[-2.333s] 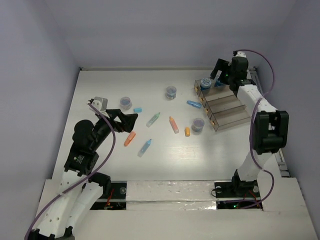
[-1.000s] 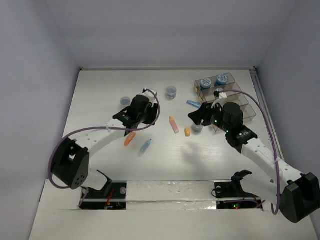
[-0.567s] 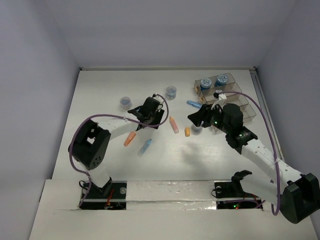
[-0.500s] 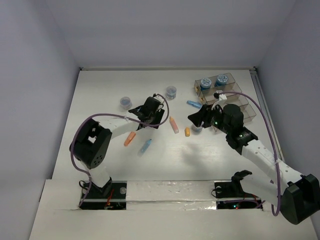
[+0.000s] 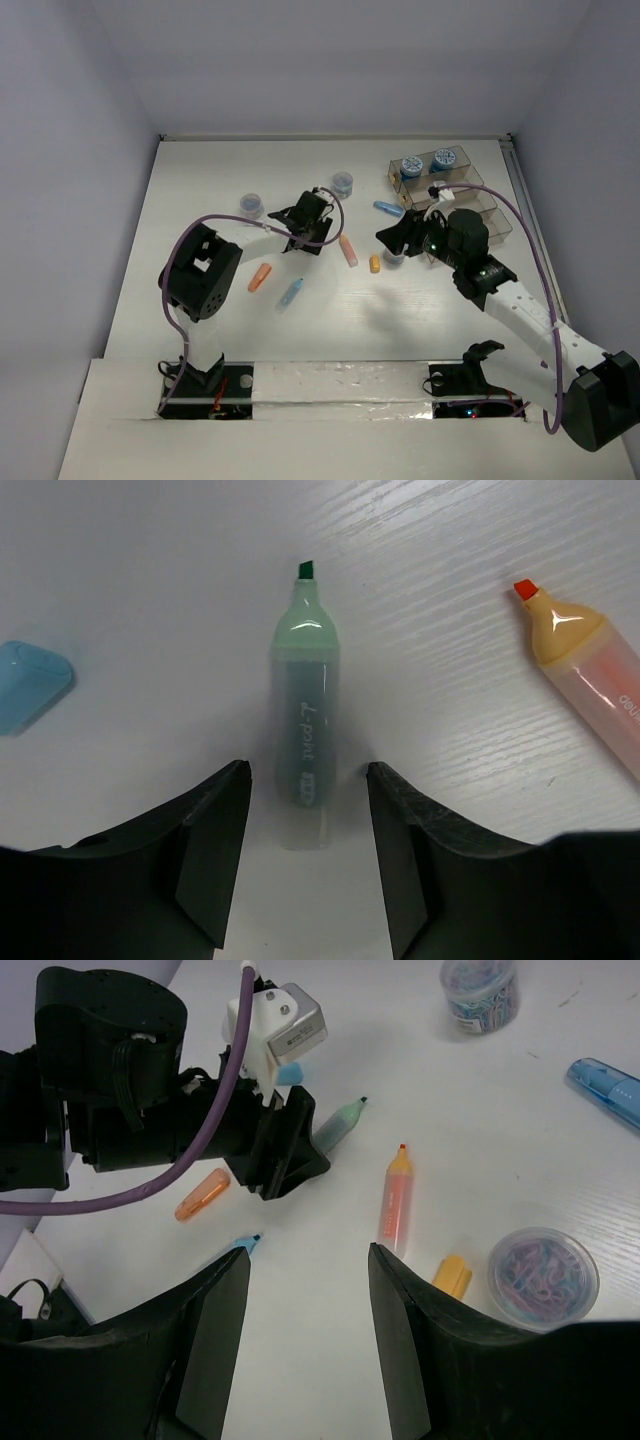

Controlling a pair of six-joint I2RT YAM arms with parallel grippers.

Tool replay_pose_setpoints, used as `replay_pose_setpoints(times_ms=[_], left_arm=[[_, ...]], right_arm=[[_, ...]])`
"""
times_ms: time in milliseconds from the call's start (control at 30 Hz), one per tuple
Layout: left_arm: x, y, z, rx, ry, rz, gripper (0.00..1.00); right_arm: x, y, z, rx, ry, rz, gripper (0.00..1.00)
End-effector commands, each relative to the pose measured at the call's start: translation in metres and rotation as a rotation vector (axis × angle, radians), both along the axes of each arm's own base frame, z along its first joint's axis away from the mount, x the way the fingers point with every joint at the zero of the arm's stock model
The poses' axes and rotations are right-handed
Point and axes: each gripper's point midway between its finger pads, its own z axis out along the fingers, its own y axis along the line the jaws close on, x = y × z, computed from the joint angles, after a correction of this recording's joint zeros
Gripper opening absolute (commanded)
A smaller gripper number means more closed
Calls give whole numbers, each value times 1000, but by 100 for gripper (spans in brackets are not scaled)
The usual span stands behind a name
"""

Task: Sort the stationery into containers
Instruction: Pick up the pen from the center of the board.

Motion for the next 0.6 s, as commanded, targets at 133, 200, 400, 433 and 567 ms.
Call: replay_pose_setpoints(times_ms=[133,200,400,433,567], left_arm=[[-2,-9,2,-65,52,-25,45],[-4,-9,0,-63,68,-19,45],[-9,-6,-7,-57,97,-4,42],[-10,-6,-10,-54,106,-2,36],[-8,-6,-9,-50,100,8,17]], right_arm=[[-1,4,12,14,-61,22,57],[-2,4,12,14,-61,22,57],[-1,4,11,15,-57,20,58],[-1,4,11,15,-55,21,58],[-1,2,11,12,-58,12,58]])
